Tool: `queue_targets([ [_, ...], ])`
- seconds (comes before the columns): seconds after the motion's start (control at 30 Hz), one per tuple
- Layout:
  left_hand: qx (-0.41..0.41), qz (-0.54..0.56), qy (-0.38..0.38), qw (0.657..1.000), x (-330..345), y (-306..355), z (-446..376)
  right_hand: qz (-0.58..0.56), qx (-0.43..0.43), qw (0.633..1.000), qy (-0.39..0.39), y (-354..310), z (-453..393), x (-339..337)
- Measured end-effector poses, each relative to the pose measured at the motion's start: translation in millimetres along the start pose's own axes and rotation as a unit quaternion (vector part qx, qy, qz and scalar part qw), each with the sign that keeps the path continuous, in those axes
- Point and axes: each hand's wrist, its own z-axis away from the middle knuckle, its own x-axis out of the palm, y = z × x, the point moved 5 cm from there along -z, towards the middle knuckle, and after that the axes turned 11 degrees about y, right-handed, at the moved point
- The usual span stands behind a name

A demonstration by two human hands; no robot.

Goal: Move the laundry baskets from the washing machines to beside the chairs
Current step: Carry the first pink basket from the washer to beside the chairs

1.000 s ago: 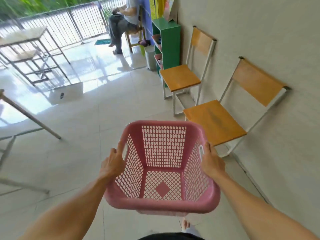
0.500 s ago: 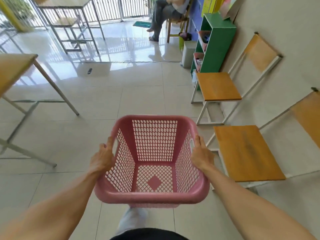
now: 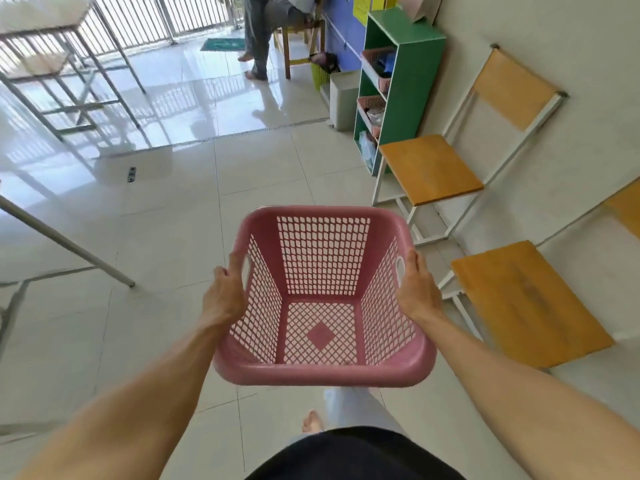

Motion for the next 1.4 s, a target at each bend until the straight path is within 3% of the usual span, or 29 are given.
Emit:
queue_targets([
  [0.3,0.044,-0.002,-0.032,0.999,32,2,-137,-0.022,0.057,0.998,0.003,-36,-90,49],
  [0.6,0.066,-0.038,-0.073,0.994,40,1,-285,-0.047,0.104,0.992,-0.051,-94,-200,97],
  [1.03,0.167,-0.047,-0.101,0.980,84,79,-483,-0.049,0.217,0.975,0.021,-112,-313,105],
  [1.2,0.256,-0.062,-0.151,0.953,121,129,-563,-0.034,0.316,0.947,0.049,-108,-337,127],
  [1.4,0.387,-0.079,-0.213,0.894,150,186,-645,-0.040,0.421,0.898,0.123,-132,-345,145],
])
